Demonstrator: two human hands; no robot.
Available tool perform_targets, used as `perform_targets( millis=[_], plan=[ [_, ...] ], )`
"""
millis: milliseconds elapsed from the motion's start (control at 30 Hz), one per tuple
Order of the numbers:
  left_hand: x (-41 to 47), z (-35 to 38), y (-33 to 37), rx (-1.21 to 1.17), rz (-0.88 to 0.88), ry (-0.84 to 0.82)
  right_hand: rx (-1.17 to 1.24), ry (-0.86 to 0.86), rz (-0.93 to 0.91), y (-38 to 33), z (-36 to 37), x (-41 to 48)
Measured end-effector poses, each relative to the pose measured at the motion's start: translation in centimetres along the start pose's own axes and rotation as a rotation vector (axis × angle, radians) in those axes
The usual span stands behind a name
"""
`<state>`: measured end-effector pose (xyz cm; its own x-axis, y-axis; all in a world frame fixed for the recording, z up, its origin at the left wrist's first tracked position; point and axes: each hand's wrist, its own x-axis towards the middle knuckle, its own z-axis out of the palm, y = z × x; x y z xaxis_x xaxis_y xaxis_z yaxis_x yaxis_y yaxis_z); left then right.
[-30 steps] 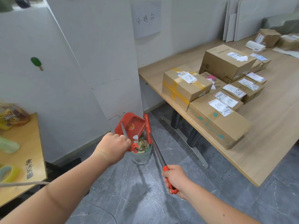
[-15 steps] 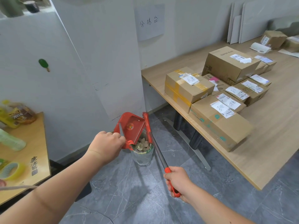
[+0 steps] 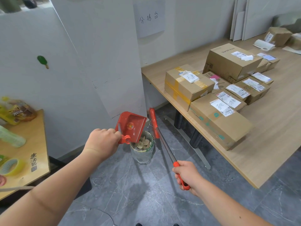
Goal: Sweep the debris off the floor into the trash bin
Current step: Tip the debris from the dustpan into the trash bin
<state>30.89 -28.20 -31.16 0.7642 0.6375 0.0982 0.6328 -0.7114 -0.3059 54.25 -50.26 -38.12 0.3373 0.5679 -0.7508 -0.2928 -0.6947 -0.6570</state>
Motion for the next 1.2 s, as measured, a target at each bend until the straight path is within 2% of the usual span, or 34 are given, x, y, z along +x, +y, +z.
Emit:
perform_targets(
  millis=[167,300,500,700,1200],
  plan=[
    [0.0,0.2,0.5,-0.055,-0.078,-0.001,-0.011,-0.011,0.009,0.2,-0.4,-0.2],
    [0.4,-0.8,1.2,-0.086,-0.262,0.039,-0.028,-0.035,0.022,0.4,-0.1,-0.3],
    [0.6,-2.8,1.3,-0.172,-0.433,-0.039,-0.051,-0.068,0.049,0.4,0.5,0.4],
    [-0.6,-4.4,0.0,-0.151,-0.505,-0.083,-0.080,-0.097,0.044,-0.1,2.0,1.1],
    [-1.7,-4.8,-1.7,-0.154,-0.597,-0.035,-0.135,-0.116,-0.012,-1.3,2.3,0.2]
  ],
)
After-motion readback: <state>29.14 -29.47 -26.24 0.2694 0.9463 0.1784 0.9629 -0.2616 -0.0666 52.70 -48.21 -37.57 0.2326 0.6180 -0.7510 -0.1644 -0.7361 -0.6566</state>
